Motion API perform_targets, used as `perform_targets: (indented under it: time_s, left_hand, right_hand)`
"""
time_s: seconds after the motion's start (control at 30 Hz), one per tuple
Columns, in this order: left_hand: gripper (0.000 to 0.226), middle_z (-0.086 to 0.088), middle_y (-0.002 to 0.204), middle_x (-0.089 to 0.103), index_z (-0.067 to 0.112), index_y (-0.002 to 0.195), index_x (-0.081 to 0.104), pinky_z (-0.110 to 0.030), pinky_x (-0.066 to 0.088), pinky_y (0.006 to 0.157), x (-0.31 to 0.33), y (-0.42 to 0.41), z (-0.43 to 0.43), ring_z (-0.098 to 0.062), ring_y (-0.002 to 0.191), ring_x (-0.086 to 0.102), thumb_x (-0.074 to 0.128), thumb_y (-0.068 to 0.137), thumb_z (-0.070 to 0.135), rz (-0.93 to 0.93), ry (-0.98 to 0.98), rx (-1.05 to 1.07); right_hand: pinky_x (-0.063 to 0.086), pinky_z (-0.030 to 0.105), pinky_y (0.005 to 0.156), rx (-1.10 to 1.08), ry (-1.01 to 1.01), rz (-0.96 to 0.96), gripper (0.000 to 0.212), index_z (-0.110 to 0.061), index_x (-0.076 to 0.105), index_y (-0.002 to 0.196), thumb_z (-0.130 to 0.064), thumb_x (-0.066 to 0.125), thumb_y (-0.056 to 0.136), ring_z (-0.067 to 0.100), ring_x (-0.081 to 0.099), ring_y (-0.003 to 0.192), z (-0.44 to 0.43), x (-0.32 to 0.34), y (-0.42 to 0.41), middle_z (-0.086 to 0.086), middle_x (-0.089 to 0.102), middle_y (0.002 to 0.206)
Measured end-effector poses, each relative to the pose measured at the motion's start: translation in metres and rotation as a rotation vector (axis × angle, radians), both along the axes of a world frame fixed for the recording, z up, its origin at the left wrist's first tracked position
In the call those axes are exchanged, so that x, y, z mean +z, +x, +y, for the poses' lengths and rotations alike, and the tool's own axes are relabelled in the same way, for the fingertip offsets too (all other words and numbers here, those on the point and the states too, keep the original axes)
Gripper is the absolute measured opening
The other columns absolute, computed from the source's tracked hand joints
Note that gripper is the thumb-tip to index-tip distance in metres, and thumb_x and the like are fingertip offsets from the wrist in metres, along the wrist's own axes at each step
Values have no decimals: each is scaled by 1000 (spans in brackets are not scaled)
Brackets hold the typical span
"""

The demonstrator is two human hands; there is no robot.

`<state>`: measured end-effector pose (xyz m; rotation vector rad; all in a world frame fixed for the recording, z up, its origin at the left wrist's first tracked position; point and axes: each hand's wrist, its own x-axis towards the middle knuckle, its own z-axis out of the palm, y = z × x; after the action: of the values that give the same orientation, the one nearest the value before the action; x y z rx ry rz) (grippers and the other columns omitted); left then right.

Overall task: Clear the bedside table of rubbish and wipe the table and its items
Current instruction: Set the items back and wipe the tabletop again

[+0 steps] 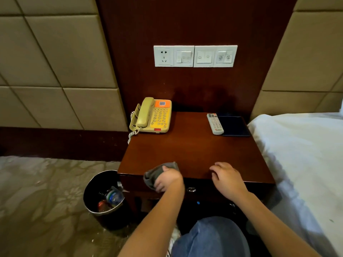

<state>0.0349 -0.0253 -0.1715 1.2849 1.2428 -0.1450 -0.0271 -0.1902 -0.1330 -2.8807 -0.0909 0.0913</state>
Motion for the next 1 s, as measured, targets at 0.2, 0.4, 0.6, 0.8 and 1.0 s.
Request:
perform_targets:
  time_s: [0.2, 0.4, 0.6, 0.8, 1.0]
  left_hand:
    - [83, -32, 150, 14, -15, 143, 4, -47, 21, 113, -2, 24, 80, -46, 137, 21, 49, 96, 37, -28, 176, 222]
    - [48, -28, 127, 45, -9, 124, 42, -54, 42, 93, -24, 17, 131, -46, 115, 46, 44, 98, 32, -144, 724, -102]
    - [47, -22, 111, 61, -1, 110, 50, -39, 44, 78, -19, 54, 185, -37, 101, 59, 35, 99, 42, -118, 891, -755]
    - [51, -21, 115, 60, 0, 113, 51, -38, 42, 88, -17, 116, 181, -36, 106, 57, 39, 97, 46, -118, 817, -850]
    - [53, -24, 130, 52, -8, 126, 49, -33, 36, 94, 1, 162, 178, -36, 120, 48, 43, 98, 36, -211, 653, -812]
  right_hand:
    - [20, 40, 117, 174, 23, -34, 39, -25, 45, 138, -26, 36, 100, 12, 24, 141, 56, -11, 18, -5, 36, 148]
    - [6, 42, 119, 250, -26, -7, 47, -27, 25, 150, -30, 28, 103, 12, 10, 146, 87, -14, 38, -6, 19, 157]
    - [7, 45, 119, 191, -27, -68, 45, -25, 32, 147, -33, 27, 103, 12, 16, 145, 90, -33, 74, -5, 27, 155]
    - [35, 44, 104, 129, -49, -246, 47, -22, 71, 111, -35, 32, 89, 12, 63, 110, 92, -55, 81, -5, 69, 116]
    - [29, 43, 107, 134, -66, -285, 49, -21, 69, 115, -37, 32, 87, 13, 61, 113, 96, -58, 86, -4, 67, 120]
